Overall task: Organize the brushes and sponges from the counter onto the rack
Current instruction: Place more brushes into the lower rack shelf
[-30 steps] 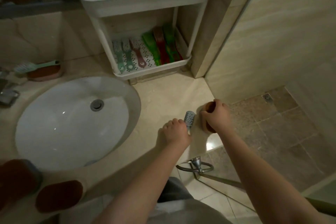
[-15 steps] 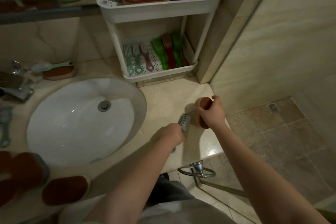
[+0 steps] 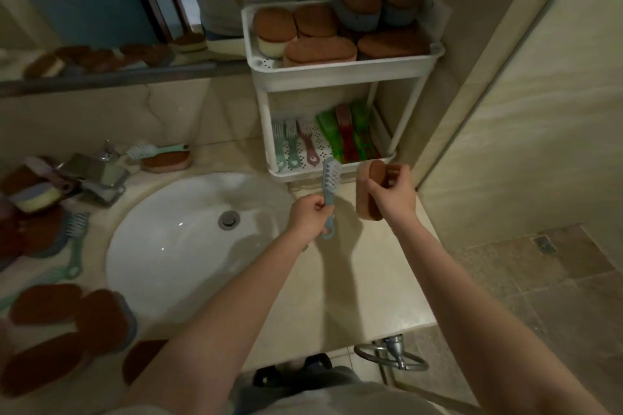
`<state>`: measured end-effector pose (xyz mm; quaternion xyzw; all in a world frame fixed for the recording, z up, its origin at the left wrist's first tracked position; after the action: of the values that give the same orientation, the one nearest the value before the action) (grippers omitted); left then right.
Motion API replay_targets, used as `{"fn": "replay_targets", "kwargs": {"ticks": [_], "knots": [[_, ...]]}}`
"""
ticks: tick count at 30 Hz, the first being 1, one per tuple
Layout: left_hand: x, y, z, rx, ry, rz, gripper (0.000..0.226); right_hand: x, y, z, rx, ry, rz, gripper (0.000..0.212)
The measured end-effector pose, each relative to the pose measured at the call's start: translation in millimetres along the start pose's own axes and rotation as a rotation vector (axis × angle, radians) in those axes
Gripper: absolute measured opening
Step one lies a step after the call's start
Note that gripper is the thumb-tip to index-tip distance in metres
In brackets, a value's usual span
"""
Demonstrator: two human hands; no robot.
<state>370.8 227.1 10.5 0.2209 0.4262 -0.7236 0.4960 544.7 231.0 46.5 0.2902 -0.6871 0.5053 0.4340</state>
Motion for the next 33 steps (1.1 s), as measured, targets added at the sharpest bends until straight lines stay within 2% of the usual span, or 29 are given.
{"fn": "replay_targets", "kwargs": {"ticks": [4, 11, 17, 21, 24, 29, 33], "knots": [[-32, -36, 7, -0.068, 0.123, 0.102, 0.011, 47, 4, -11, -0.044, -0.164, -0.121, 0.046], [-96, -92, 35, -0.159, 0.357, 0.214, 0.029, 132, -8, -19, -0.108, -0.398, -0.234, 0.038], [-141, -133, 57, -0.212, 0.501, 0.264, 0.011, 194, -13, -37, -0.147, -0.517, -0.262, 0.038], [-167, -159, 58, -0.272, 0.515, 0.25, 0.009, 231, -4, -72, -0.145, -0.547, -0.191, 0.039], [-184, -179, 55, -0.324, 0.528, 0.197, 0.013, 251, 7, -104, -0.138, -0.532, -0.109, 0.049], [-201, -203, 38, -0.38, 0.494, 0.097, 0.02, 276, 34, -162, -0.079, -0.475, 0.195, 0.062], [-208, -214, 28, -0.399, 0.462, 0.058, 0.02, 277, 59, -185, -0.034, -0.476, 0.365, 0.055]]}}
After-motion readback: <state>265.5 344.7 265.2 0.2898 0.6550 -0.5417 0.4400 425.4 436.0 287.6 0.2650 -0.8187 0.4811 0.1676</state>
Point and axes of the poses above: each hand's wrist, its own z-axis away from the middle knuckle, its own y-axis out of the palm, x = y × z, the point moved 4 cm from there along -z, towards the middle knuckle, and after that the axes turned 14 degrees about -y, right-handed, at the moved point
